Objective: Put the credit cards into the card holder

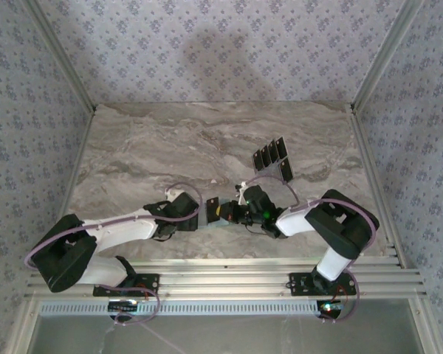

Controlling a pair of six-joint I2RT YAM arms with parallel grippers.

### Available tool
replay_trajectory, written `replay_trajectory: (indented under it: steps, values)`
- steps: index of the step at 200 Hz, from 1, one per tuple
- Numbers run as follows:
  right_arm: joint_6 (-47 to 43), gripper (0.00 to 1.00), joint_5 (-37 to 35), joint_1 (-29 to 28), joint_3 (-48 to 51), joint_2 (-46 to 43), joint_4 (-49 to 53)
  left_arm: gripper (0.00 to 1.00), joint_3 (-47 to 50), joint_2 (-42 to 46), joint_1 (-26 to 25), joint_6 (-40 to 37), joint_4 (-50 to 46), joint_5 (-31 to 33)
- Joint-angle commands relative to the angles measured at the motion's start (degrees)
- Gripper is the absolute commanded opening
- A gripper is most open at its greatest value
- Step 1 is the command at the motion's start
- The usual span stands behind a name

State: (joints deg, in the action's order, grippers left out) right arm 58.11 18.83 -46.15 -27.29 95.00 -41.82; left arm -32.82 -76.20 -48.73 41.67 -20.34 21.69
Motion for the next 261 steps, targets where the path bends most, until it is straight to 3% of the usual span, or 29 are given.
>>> replay_trajectory:
  steps: [1,91,261]
  values:
    - [0.5,0.0,-1.15,-0.13,0.99,-2.02,-0.23,1.0,1.0,-0.35,0.39,0.34,-0.48,0.33]
    - [-0.61,0.0,-0.57,0.17,-0.99,-2.14,1.57,1.0,1.27,-0.3,0.36,0.51,-0.23,0.28]
    - [1.44,0.0,-0.02,-1.09,0.98,4.06,-4.67,1.0,1.13,-0.76,0.37,0.43,-0.04,0.27]
